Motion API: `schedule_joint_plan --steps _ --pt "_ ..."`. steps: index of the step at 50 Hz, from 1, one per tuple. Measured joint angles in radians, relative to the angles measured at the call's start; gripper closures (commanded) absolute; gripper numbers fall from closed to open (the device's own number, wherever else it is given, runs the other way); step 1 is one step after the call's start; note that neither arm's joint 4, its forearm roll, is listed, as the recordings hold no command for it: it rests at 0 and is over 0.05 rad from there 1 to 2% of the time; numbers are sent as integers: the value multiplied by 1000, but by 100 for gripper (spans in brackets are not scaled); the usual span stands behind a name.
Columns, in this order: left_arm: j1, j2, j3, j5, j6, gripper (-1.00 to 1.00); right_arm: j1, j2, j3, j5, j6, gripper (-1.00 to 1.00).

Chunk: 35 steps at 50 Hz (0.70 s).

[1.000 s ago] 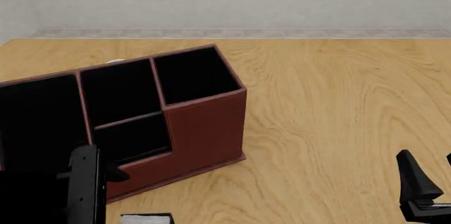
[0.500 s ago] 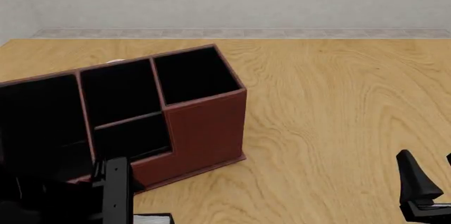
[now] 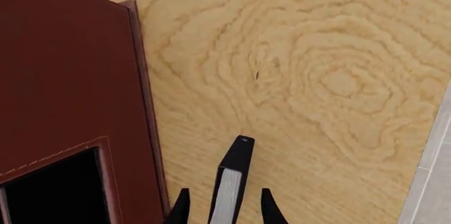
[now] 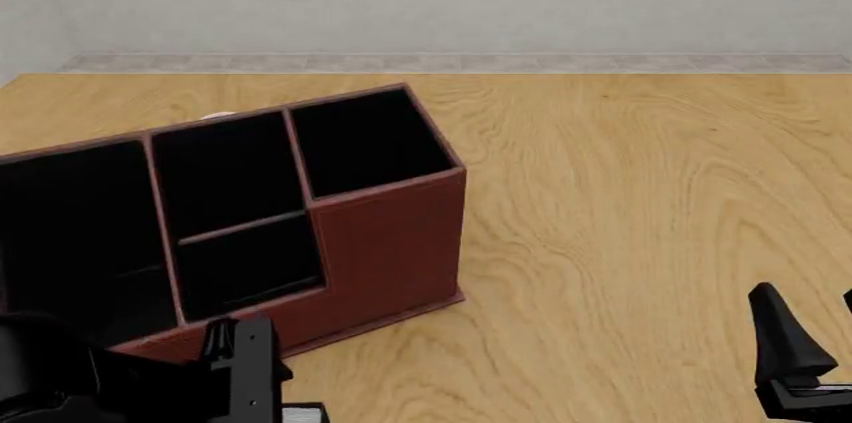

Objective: Pick up the book and place it in the left compartment of the caddy.

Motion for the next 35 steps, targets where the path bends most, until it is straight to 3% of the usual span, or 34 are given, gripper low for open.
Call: schedule_joint_plan --steps 35 --pt "-28 82 63 -109 -48 -100 0 0 0 0 0 -100"
